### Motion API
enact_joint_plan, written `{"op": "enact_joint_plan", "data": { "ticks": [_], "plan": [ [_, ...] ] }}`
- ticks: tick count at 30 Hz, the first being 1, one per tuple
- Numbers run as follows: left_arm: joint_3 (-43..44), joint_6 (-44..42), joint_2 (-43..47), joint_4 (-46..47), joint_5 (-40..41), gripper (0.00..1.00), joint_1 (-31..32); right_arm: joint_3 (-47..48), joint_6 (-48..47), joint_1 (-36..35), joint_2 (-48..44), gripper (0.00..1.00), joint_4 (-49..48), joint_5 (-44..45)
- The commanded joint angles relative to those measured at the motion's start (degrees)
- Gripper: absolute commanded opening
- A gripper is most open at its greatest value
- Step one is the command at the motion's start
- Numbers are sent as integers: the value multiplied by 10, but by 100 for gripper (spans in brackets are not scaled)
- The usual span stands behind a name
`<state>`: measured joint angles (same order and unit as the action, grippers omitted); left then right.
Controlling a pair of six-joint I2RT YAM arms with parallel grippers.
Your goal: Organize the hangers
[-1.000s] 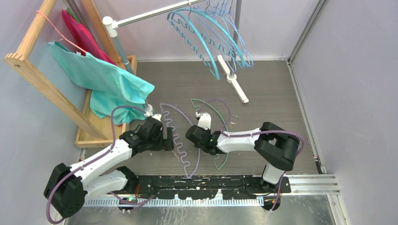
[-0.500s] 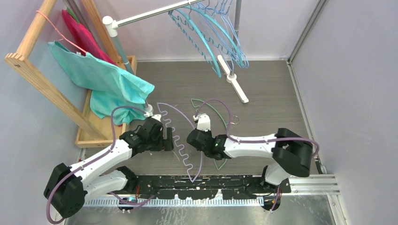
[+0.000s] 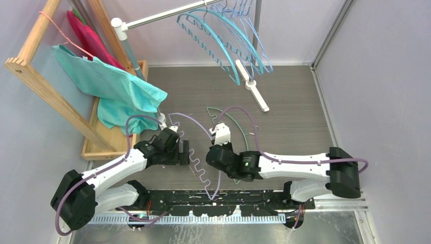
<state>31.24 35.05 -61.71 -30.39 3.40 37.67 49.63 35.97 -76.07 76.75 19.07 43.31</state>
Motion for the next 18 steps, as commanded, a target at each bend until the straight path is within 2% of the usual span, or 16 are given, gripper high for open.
{"op": "enact_joint_plan", "data": {
  "ticks": [1,5,11,18],
  "plan": [
    [4,-2,-7,45,20,98,-4,5,-45,-23,-88,1,-69,-44],
    [8,-5,-21,46,21,98,-3,-30,-71,-23,-145,1,-129,-102],
    [15,-8,-25,43,19,98,-3,-46,-102,-23,-166,1,-164,-145],
    [46,-13,39,-20,-19,98,-3,-39,-104,-23,-164,1,-119,14]
  ]
}}
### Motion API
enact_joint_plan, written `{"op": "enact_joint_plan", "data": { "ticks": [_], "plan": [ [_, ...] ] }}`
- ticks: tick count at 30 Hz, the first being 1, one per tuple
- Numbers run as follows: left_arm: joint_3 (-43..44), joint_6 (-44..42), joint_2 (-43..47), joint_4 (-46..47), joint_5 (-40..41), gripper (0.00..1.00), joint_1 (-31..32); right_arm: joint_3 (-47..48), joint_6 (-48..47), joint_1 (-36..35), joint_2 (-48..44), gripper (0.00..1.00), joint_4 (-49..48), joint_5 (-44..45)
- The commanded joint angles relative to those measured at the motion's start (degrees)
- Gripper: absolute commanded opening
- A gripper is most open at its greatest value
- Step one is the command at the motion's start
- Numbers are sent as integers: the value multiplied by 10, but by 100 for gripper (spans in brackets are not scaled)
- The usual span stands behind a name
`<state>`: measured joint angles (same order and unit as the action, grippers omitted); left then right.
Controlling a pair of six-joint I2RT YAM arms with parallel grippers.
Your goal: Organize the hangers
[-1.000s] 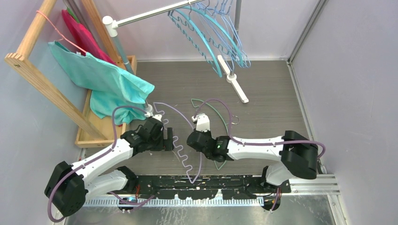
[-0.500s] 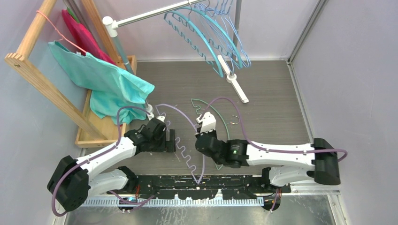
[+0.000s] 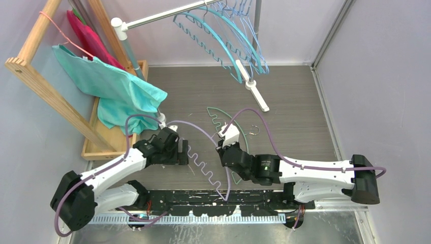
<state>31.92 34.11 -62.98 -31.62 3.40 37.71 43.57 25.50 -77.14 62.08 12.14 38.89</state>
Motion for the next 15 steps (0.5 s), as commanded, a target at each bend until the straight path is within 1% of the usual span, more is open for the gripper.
{"op": "enact_joint_plan", "data": {
  "ticks": [1,6,9,15],
  "plan": [
    [45,-3,66,-22,-23,98,-4,22,-4,-12,-17,1,-45,86],
    [89,-3,135,-101,-29,98,-4,47,-45,-13,-14,1,-20,223],
    [112,3,154,-126,-30,98,-4,64,-79,-12,-21,1,-21,268],
    [125,8,165,-141,-27,98,-4,85,-135,-12,-29,1,-36,313]
  ]
}}
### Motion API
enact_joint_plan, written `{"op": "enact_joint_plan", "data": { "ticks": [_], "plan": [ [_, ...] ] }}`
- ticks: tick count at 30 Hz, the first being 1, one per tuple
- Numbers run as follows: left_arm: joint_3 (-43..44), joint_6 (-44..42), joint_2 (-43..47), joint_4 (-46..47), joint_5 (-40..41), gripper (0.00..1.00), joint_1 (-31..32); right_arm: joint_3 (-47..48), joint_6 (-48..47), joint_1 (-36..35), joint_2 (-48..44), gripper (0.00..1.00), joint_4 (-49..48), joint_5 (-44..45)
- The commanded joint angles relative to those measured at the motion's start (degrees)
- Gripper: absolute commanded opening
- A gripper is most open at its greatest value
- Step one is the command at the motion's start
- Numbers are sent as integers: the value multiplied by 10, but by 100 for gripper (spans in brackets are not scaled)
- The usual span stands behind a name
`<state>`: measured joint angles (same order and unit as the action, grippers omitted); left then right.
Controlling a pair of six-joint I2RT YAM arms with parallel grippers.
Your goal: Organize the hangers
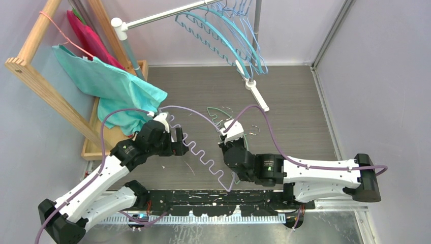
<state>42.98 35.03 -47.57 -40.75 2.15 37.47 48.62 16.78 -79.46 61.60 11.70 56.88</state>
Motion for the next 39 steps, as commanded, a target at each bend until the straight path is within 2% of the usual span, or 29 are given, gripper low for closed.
{"op": "enact_joint_plan", "data": {
  "ticks": [1,7,15,18,24,27,32,36,39],
  "plan": [
    [13,1,13,-49,-16,98,-1,36,-58,11,-24,1,-37,137],
    [2,9,55,-28,-41,98,-1,45,-124,11,-3,1,-96,150],
    [55,24,80,-40,-28,98,-1,33,-94,11,30,1,-113,119],
    [55,19,75,-42,-17,98,-1,33,-100,11,37,1,-112,122],
    [40,-1,40,-107,0,98,-2,26,-137,36,27,1,-115,132],
    [15,4,55,-83,-43,98,-1,13,-141,103,6,1,-118,93],
    [-10,-4,92,-18,-159,98,-1,-23,-149,198,-19,1,-144,30],
    [-14,-19,97,-11,-209,98,-1,-38,-161,220,-8,1,-162,4],
    [-14,-24,100,-13,-206,98,-1,-44,-156,221,0,1,-166,-11]
  ]
}}
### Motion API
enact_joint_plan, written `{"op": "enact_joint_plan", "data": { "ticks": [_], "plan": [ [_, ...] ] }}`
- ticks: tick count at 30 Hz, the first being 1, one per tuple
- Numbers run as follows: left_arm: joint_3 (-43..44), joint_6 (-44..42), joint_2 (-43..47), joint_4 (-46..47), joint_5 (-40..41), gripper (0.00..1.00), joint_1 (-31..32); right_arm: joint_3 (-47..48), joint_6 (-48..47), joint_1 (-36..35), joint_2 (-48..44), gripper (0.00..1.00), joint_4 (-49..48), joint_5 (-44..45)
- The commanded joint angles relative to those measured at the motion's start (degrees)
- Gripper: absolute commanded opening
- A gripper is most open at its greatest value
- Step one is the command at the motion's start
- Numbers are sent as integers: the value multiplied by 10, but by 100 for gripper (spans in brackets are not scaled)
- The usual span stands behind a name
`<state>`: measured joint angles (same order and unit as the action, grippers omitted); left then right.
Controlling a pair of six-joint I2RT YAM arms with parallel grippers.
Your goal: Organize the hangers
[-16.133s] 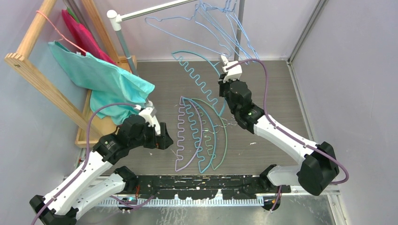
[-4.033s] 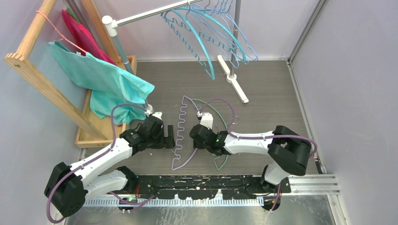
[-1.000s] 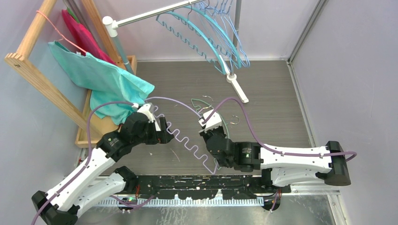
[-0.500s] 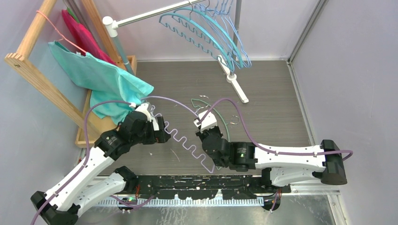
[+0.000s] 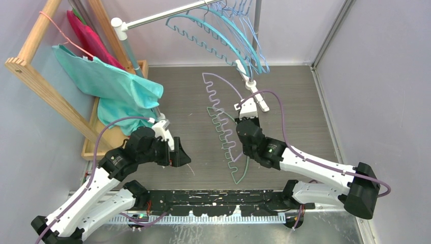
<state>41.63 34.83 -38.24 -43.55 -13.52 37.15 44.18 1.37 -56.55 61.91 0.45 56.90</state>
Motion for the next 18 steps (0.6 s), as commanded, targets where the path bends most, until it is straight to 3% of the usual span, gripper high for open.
{"op": "enact_joint_plan", "data": {
  "ticks": [1,12,18],
  "plan": [
    [0,-22,7,13,-44,98,2,-2,1,-8,-1,1,-54,-16],
    [14,-4,-20,15,-22,98,2,5,55,-18,20,1,-11,-67],
    [22,-3,-25,2,-14,98,2,69,11,-135,64,1,1,6]
  ]
}}
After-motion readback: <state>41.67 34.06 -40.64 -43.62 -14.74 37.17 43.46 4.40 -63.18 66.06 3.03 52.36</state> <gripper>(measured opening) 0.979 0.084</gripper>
